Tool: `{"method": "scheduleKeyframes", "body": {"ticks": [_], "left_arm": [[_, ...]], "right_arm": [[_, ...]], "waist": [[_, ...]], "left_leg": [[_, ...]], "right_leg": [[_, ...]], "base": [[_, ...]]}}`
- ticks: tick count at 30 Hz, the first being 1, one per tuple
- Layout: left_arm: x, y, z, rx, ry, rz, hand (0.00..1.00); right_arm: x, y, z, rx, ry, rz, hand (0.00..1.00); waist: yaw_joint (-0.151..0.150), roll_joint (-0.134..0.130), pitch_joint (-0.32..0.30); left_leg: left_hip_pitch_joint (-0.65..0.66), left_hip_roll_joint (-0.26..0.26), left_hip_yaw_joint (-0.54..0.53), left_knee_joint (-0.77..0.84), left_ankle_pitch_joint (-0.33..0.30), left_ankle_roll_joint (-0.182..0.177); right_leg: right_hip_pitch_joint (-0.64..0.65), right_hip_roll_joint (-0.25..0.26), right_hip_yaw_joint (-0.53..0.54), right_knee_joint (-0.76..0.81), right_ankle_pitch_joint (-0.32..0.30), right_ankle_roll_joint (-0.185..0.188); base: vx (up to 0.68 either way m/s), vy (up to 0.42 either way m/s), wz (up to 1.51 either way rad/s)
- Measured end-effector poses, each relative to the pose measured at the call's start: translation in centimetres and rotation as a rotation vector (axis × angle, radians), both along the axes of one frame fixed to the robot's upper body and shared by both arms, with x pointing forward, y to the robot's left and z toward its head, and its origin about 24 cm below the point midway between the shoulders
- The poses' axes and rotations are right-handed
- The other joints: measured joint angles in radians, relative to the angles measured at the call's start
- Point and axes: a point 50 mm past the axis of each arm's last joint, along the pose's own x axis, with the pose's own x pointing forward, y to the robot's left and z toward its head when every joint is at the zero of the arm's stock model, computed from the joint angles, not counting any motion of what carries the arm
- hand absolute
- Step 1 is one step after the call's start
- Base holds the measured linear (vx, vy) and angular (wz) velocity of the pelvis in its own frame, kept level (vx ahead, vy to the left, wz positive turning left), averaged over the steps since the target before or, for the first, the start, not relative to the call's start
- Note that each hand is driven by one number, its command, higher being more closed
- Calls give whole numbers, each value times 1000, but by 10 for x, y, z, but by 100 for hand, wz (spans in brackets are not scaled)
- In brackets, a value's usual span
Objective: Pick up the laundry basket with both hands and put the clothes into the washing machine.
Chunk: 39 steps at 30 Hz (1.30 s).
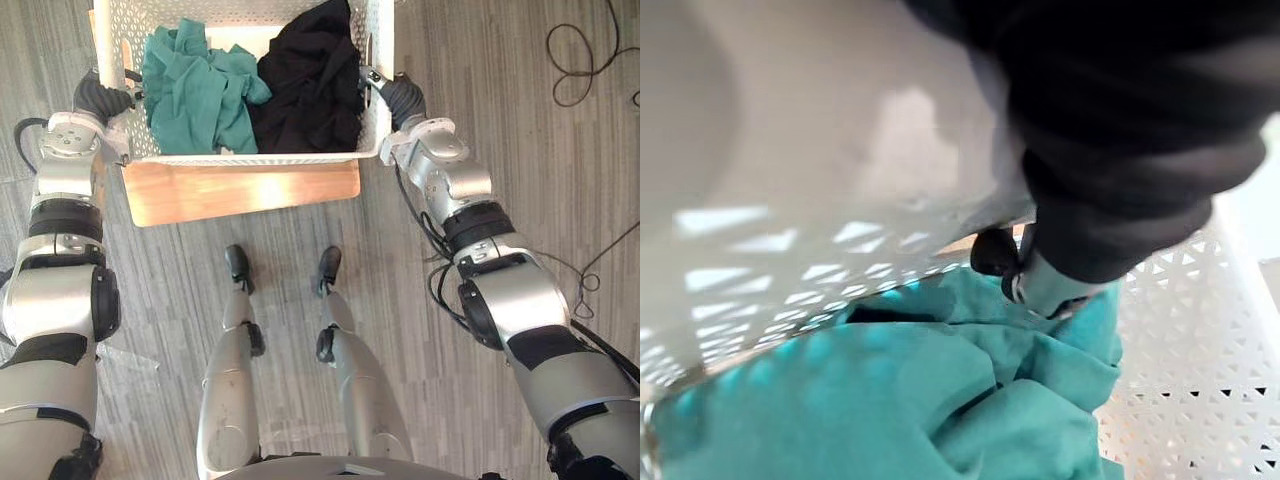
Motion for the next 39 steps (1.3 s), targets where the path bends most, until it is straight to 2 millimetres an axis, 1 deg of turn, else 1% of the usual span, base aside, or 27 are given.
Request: {"method": "scheduleKeyframes", "body": {"ticks": [4, 5, 8, 10, 12, 13, 14, 16, 17, 19, 20, 21, 23, 24, 25, 26, 27, 28, 29, 30, 31, 33, 34, 35, 37, 38, 39], "left_arm": [[-2, 0, 9, 17, -50, 27, 100], [-1, -2, 10, 16, -68, 32, 100], [-1, -12, 16, 38, -111, 25, 100], [-7, -28, 26, 51, -201, -15, 100], [-13, -41, 32, 47, -270, -64, 100], [-18, -46, 34, 30, -311, -93, 100], [-21, -48, 32, 16, -329, -106, 100], [-35, -50, 16, -47, -367, -170, 100], [-38, -51, 11, -70, -371, -191, 100], [-56, -57, -5, -146, -401, -273, 100], [-69, -60, -20, -179, -396, -315, 100], [-75, -61, -28, -194, -381, -327, 100], [-95, -60, -63, -234, -293, -344, 100], [-102, -59, -75, -245, -258, -351, 100], [-113, -59, -93, -259, -204, -358, 100], [-129, -60, -118, -294, -131, -358, 100], [-140, -63, -137, -335, -73, -349, 100], [-156, -66, -162, -394, 6, -324, 100], [-171, -69, -183, -445, 74, -296, 100], [-178, -69, -191, -466, 103, -280, 100], [-190, -70, -205, -498, 163, -250, 100], [-205, -73, -221, -538, 235, -226, 100], [-208, -73, -225, -545, 250, -220, 100], [-213, -74, -229, -553, 272, -211, 100], [-217, -73, -233, -558, 291, -197, 100], [-217, -72, -233, -554, 292, -193, 100], [-219, -70, -233, -546, 296, -183, 100]], "right_arm": [[-4, 2, 8, 22, -43, -5, 100], [-5, 0, 9, 43, -50, -12, 100], [-10, -7, 14, 80, -83, -37, 100], [-22, -20, 19, 141, -149, -55, 100], [-32, -32, 20, 170, -193, -77, 100], [-42, -38, 19, 181, -233, -78, 100], [-47, -40, 18, 187, -253, -78, 100], [-68, -46, 8, 175, -309, -68, 100], [-73, -49, 4, 167, -318, -68, 100], [-93, -58, -8, 146, -349, -74, 100], [-105, -63, -19, 138, -350, -78, 100], [-109, -65, -25, 131, -340, -79, 100], [-119, -70, -51, 102, -266, -63, 100], [-121, -72, -61, 90, -236, -57, 100], [-125, -74, -74, 68, -191, -53, 100], [-132, -78, -94, 47, -123, -46, 100], [-138, -80, -107, 28, -75, -44, 100], [-147, -81, -125, 18, -14, -43, 100], [-155, -81, -141, 32, 41, -45, 100], [-160, -81, -149, 25, 67, -48, 100], [-169, -81, -164, 16, 118, -57, 100], [-186, -82, -184, 12, 184, -87, 100], [-191, -82, -189, 9, 201, -99, 100], [-201, -82, -197, 16, 228, -116, 100], [-216, -80, -203, 38, 252, -140, 100], [-220, -78, -205, 50, 259, -142, 100], [-223, -76, -209, 70, 275, -145, 100]], "waist": [[0, 0, 0], [2, 0, 0], [3, 0, 0], [4, 0, 0], [6, 1, 1], [7, 1, 1], [6, 1, 1], [6, 1, 1], [6, 2, 1], [5, 3, 0], [4, 3, 0], [3, 3, 0], [-6, 9, -4], [-13, 15, -9], [-21, 21, -13], [-26, 31, -20], [-27, 42, -29], [-31, 53, -52], [-37, 63, -66], [-41, 64, -73], [-49, 63, -91], [-68, 60, -131], [-73, 58, -144], [-79, 51, -175], [-99, 36, -202], [-104, 28, -207], [-105, 8, -218]], "left_leg": [[-14, 4, 3, 0, 3, 4], [-14, 3, 3, 6, 7, 9], [-16, 2, 1, 6, 7, 9], [-19, -1, -10, 7, 8, 10], [-10, -3, -18, 7, 7, 12], [3, -3, -19, 7, 5, 14], [13, -3, -20, 7, 3, 13], [71, -3, -19, 7, -11, 10], [84, -3, -19, 7, -16, 4], [125, -4, -21, 6, -30, 1], [152, -5, -23, 7, -35, 0], [167, -6, -24, 7, -36, 2], [217, -12, -37, 6, -45, 4], [230, -15, -44, 6, -49, 7], [251, -18, -51, 6, -56, 7], [282, -22, -53, 6, -68, 6], [305, -27, -54, 6, -76, 9], [327, -32, -54, 7, -86, 11], [354, -36, -54, 7, -97, 11], [368, -38, -52, 7, -102, 12], [398, -41, -48, 7, -114, 12], [439, -49, -41, 7, -136, 16], [449, -51, -35, 7, -143, 12], [462, -53, -19, 7, -160, 15], [505, -55, -2, 9, -179, 15], [508, -52, 4, 36, -196, 12], [490, -41, -4, 149, -259, 9]], "right_leg": [[-16, 4, 1, 0, 4, -2], [-17, 4, 0, 0, 18, -7], [-17, 2, -6, 0, 22, -4], [-14, -1, -14, 1, 22, -4], [0, -2, -16, 0, 20, -2], [14, -2, -18, 0, 17, -1], [24, -3, -18, 0, 13, 0], [80, -2, -17, -1, -3, -2], [95, -2, -19, 0, -7, -2], [139, 0, -31, 0, -28, -4], [168, 0, -36, 0, -35, -5], [184, 0, -37, 0, -39, -5], [237, -2, -39, 0, -55, -2], [253, -2, -40, 0, -59, 0], [278, -4, -42, 0, -74, 1], [310, -7, -42, 0, -85, 3], [333, -10, -42, 1, -93, 10], [348, -12, -39, 14, -108, 14], [366, -17, -38, 33, -122, 21], [378, -19, -35, 40, -129, 26], [401, -23, -29, 48, -142, 31], [430, -31, -17, 62, -171, 44], [436, -33, -11, 63, -178, 42], [439, -34, 6, 67, -186, 40], [466, -34, 34, 70, -193, 45], [470, -34, 46, 77, -196, 47], [470, -34, 83, 106, -198, 50]], "base": [[9, 131, -4], [37, 141, -2], [45, 162, 4], [36, 168, 11], [18, 170, 8], [1, 167, 5], [-14, 156, 2], [-38, 151, 0], [-35, 122, 5], [2, 90, 10], [33, 92, 9], [61, 113, 8], [73, 84, 10], [88, 79, 19], [108, 76, 19], [168, 108, 16], [185, 91, 9], [199, 77, 6], [167, 55, 2], [151, 44, -3], [117, 37, -6], [101, 40, -9], [75, 35, -22], [63, 26, -30], [87, 26, -34], [86, 18, -52], [53, 10, -94]]}}
